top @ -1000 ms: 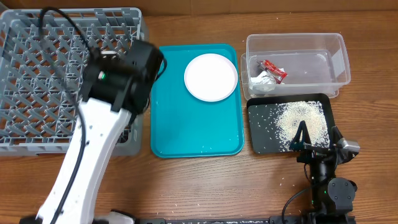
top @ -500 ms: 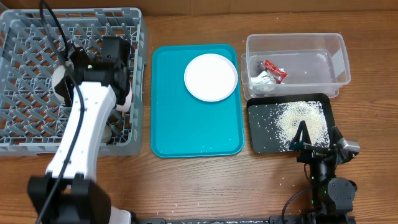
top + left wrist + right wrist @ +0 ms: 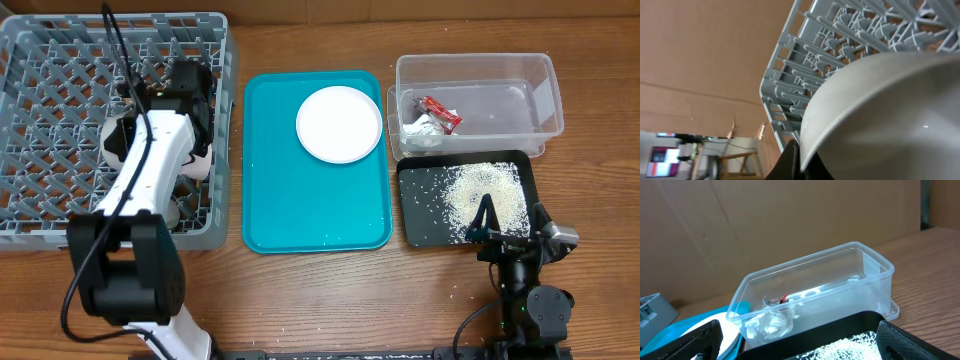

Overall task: Sort waste into correct bins and load items into the dishwasher
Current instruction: 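Lower the grey bowl into the dish rack and release it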

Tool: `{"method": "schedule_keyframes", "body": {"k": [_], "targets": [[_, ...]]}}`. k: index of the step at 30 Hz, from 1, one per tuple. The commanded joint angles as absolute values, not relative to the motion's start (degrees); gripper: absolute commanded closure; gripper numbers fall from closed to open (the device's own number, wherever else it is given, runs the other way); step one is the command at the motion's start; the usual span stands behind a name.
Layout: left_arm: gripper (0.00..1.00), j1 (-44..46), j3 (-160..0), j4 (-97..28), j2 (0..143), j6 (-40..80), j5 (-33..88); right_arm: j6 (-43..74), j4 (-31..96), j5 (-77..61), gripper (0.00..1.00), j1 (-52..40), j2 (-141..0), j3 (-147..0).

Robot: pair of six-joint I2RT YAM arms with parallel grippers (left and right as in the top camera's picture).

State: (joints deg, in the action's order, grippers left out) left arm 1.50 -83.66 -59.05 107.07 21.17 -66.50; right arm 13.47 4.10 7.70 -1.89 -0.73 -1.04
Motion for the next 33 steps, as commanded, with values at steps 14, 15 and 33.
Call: {"method": "schedule_keyframes", "body": {"k": [14,15,33], "targets": [[0.96,1.30,-83.40,-59.68,108.99,20.56,-63.90,13.50,3.84,7.62,0.00,-1.63,-0.16,-0.45],[0.96,1.30,-83.40,-59.68,109.03,20.53,-64.05,13.50,3.84,7.64,0.00,-1.65,-0.16,-0.45],[0.96,5.13,-86.87,-72.62,108.57,26.85,-48.05,13.50,3.84,7.64,0.00,-1.63,-0.16,-0.45]]}}
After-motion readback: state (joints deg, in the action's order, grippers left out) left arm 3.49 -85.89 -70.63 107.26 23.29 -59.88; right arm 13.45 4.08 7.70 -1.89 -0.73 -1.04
